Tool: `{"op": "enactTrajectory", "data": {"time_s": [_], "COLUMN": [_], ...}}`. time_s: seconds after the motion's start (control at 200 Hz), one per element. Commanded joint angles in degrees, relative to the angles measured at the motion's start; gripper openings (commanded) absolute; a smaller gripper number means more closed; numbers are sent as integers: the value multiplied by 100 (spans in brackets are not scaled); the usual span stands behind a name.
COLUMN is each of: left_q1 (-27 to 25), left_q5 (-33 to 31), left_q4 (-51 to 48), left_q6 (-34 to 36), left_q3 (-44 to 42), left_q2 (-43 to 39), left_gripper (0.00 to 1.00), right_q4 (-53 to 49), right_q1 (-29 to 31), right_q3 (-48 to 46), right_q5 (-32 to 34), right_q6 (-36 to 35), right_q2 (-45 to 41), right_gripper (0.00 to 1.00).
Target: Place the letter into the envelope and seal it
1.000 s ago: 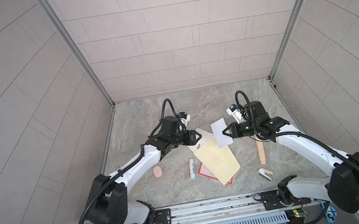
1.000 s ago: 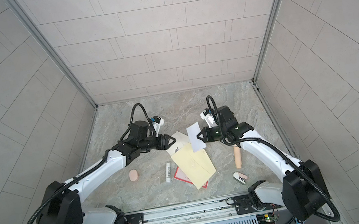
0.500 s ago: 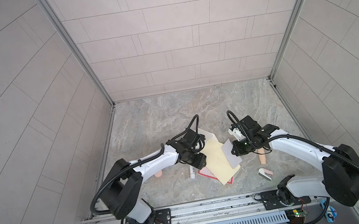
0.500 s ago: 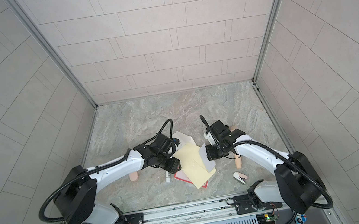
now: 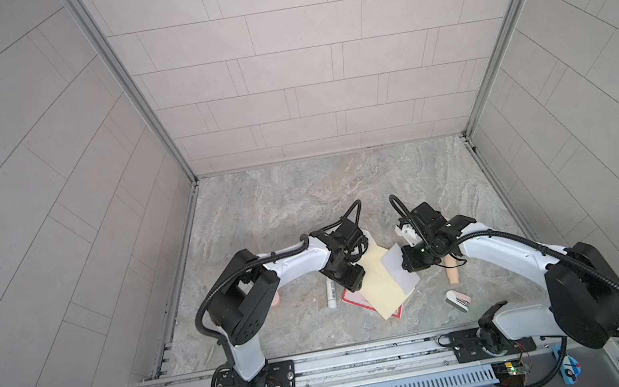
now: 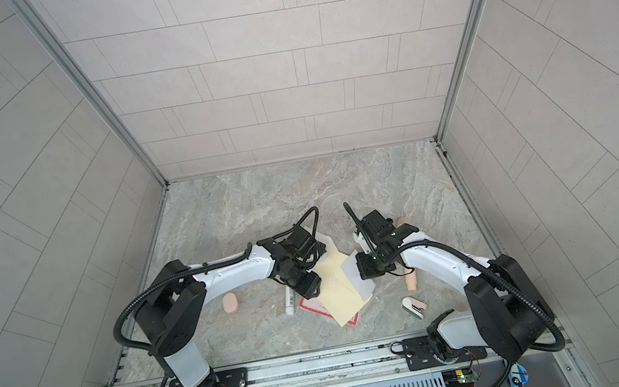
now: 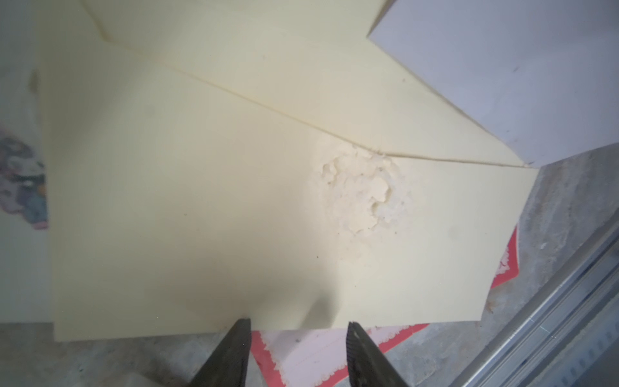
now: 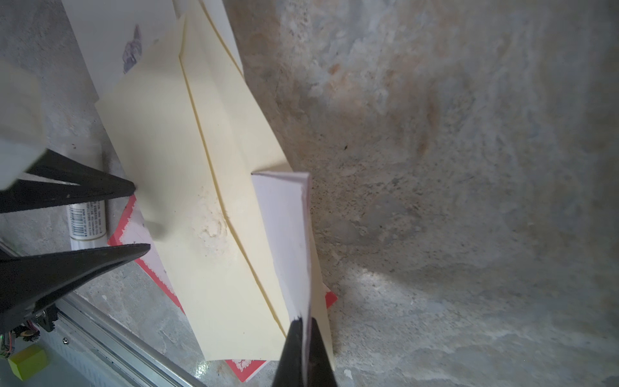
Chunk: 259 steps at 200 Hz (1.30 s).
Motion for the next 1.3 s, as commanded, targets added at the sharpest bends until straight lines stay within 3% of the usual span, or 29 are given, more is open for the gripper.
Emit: {"op": "enactTrajectory", "data": {"time_s": [0.0,0.395,0.5,0.856,1.056,1.291], "left_q1": [-18,62,197,494,486,450], "left_q5": [-165,-551,-388,130,590,1059], "left_q4": [-156,414,628,548,324,542], "left_q6": [226,372,258,7,-75,-99], "left_q3": [300,875,953,542,152,-8], "left_q2": [225,794,797,38,-205,94], "left_gripper": [52,52,52,56,49,37], "right_q4": [21,667,826,1242,1326,1269], "right_q1": [27,11,-11,-99,-90,14], "right_q3": [-37,-1,74,147,254,492], "right_q5": [16,-271,-375,-481,-518,-483], "right_q6": [39,400,482,632,615,529], "right_q2": [116,607,780,1277,1434,1703], "right_gripper": [0,0,0,0,0,0]}}
